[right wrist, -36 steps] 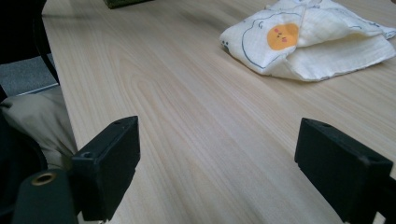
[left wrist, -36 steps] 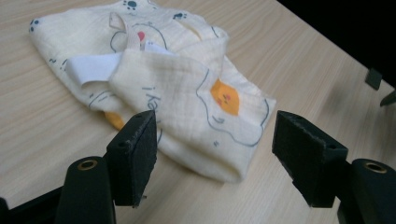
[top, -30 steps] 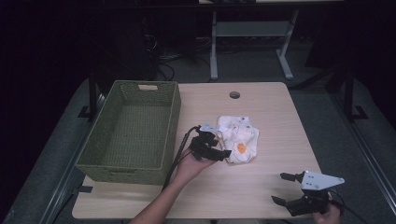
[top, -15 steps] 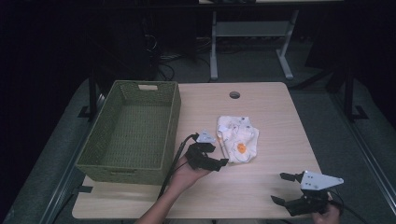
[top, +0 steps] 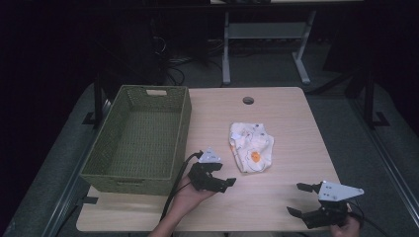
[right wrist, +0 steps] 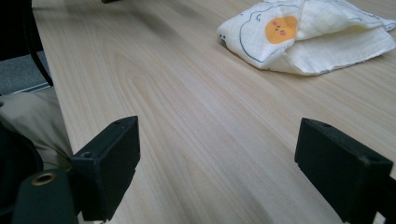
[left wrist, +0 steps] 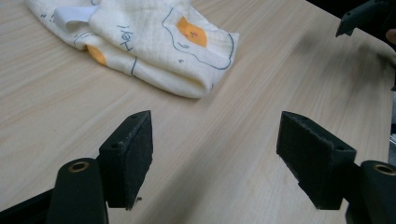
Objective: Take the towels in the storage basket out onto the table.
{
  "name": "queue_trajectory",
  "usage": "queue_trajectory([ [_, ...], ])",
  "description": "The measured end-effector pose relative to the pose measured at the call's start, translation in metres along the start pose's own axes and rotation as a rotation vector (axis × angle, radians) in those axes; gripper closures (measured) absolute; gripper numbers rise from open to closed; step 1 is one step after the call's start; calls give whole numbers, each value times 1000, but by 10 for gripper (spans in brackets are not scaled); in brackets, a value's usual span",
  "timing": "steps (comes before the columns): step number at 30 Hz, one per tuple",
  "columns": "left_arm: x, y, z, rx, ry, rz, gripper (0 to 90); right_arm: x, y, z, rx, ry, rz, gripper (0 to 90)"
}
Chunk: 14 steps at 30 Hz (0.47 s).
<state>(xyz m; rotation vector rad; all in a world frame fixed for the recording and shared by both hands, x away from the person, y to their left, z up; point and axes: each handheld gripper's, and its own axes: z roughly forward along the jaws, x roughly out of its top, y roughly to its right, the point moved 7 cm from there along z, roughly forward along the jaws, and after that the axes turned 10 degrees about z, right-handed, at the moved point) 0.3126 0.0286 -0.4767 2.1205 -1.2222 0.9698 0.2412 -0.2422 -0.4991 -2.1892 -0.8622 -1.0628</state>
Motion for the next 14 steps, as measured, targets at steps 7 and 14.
queue_trajectory([
  [7, -11, 4, -5, 15, 1, 22, 271, -2, 1, 1, -1, -8, 4, 138],
  [14, -21, 7, -9, 27, 3, 27, 271, -4, -2, 3, 3, -20, 0, 138],
])
